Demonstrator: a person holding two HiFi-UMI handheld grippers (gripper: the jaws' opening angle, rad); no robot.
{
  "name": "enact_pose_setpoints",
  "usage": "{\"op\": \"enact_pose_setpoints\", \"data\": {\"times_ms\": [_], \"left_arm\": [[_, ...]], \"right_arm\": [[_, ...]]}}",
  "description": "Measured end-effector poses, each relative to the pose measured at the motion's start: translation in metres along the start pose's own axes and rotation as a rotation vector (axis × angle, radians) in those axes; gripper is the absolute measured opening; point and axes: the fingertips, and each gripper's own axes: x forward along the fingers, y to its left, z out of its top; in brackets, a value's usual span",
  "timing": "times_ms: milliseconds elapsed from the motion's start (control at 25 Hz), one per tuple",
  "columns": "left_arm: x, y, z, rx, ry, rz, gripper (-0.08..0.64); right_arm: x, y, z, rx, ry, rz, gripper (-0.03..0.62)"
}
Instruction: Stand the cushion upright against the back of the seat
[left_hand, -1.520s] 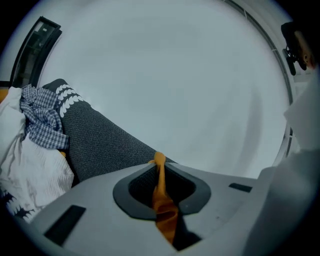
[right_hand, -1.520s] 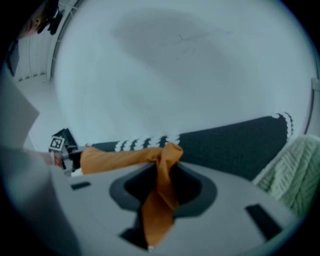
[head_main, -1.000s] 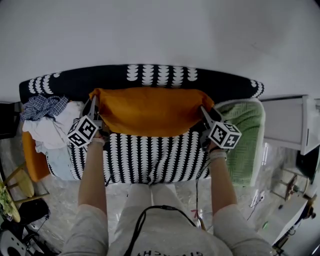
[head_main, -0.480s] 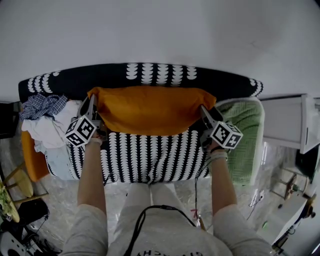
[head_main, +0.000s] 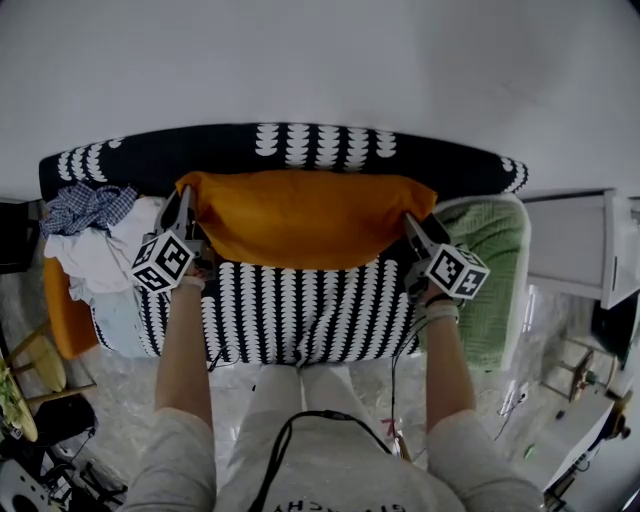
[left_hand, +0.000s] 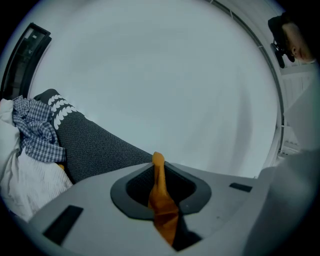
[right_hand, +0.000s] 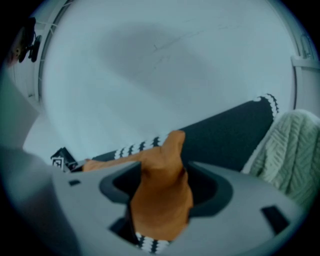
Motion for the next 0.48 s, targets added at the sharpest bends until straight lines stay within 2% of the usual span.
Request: {"op": "enact_pose_setpoints", "data": {"times_ms": [200,480], "left_arm": [[-0.0007,-0.0008,0.0023,0.04,0.006,0.002,0.078],[-0.0084,0.0023,0.0038,0.032,-0.001,0.002,0.118]], "right_arm": [[-0.0004,-0.0025,-0.0034,-0.01,0.011,0.003,0.293],[-0.0011,-0.0014,-0.0071,-0.016,0.018,-0.005,0.335]]}}
